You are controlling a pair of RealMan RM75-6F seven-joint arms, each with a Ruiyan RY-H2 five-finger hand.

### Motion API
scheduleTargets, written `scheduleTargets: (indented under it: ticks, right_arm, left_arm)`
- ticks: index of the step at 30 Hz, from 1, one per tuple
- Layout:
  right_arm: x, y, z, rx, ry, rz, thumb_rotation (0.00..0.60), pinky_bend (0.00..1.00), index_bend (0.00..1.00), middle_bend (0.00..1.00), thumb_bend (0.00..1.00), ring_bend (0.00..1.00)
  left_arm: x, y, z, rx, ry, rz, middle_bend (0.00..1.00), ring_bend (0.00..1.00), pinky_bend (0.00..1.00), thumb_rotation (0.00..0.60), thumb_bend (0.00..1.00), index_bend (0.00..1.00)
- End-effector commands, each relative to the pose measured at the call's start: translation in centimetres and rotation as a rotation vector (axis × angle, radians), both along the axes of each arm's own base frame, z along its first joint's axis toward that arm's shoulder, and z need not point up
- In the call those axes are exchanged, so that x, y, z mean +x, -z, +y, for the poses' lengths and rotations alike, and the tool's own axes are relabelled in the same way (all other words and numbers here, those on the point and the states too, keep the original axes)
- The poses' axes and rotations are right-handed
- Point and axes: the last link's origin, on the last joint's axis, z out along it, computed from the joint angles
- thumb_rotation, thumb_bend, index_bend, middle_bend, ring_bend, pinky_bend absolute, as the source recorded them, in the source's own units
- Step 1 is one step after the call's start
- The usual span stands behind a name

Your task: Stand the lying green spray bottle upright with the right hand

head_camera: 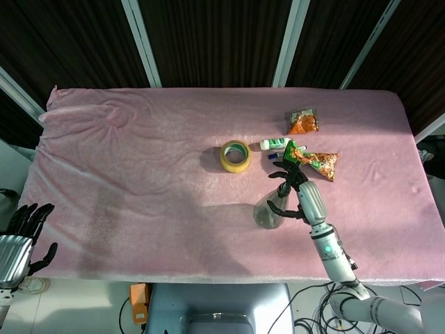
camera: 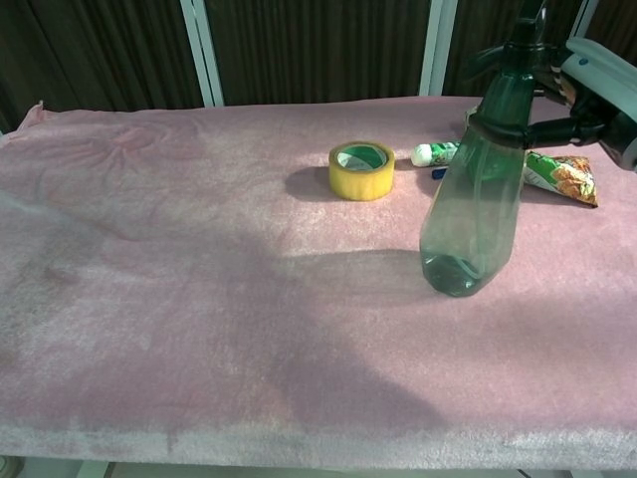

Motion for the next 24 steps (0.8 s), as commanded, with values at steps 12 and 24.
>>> scheduleTargets:
  ticks: [12, 24]
  right_arm:
    - [-2.3, -1.3, 1.9, 0.038, 0.046, 0.057, 0.600, 0.27, 0.17, 0.18, 0.26, 0.04]
    - [-5.6, -3.4, 5.0, 0.072, 0.101, 0.239, 0.600, 0.17, 0.12, 0.10, 0.22, 0.00]
  left_arm:
    - [0.0, 0.0, 0.0, -0.001, -0.002, 0.000, 0.09, 0.00, 0.04, 0.600, 0.42, 0.01]
    - [0.0, -0.1, -0.1, 0.005, -0.002, -0.004, 0.09, 0.00, 0.04, 0.600, 0.42, 0.01]
